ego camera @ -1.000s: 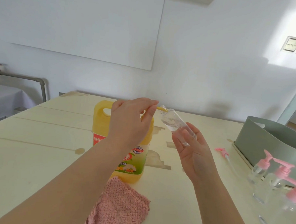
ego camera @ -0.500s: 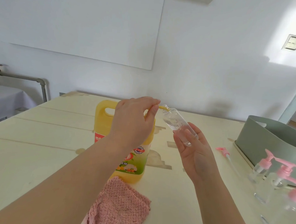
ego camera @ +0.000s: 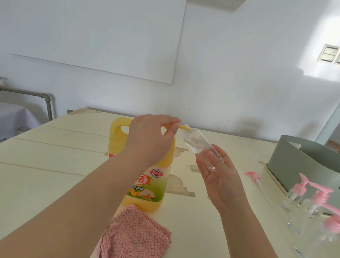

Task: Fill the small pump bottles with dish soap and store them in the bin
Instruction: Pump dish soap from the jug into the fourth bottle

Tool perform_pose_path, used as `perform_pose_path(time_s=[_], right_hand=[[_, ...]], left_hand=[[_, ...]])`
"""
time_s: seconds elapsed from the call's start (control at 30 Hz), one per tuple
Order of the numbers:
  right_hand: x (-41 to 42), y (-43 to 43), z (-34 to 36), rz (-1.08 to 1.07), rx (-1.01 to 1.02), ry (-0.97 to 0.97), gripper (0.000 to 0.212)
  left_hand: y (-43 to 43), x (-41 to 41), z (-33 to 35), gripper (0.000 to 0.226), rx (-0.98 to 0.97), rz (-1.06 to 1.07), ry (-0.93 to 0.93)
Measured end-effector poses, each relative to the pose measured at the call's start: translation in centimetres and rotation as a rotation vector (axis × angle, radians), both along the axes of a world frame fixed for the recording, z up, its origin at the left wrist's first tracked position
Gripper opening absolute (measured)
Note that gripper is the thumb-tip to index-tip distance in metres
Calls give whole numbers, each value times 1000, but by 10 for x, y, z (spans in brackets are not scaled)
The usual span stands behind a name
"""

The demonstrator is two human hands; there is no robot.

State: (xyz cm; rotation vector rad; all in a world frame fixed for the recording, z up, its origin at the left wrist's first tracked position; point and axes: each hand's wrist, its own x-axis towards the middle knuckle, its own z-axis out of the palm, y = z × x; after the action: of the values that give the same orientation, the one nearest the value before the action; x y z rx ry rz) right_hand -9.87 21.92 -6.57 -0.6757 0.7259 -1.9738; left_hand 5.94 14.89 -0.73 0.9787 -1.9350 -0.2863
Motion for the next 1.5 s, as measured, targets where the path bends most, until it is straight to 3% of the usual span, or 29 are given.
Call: perform_pose_path(time_s=[0.2,0.47,0.7,1.0,1.5], right_hand=[[1,0,6,2,-16,15,37],[1,-2,1,-4,-2,3,35],[-3,-6,-6,12,-3,-13,32],[-3,-2,-2,4,0,6,33],[-2,-5,-1,2,-15,-8,31]], left_hand=[[-1,3,7,27,44,-59,55],[1,-2,-10,26,-154,1,88],[-6,-2,-22,32,-177,17,47],[-2,3,-10,27,-81,13,8],[-3,-2,-9,26,-80,28,65]])
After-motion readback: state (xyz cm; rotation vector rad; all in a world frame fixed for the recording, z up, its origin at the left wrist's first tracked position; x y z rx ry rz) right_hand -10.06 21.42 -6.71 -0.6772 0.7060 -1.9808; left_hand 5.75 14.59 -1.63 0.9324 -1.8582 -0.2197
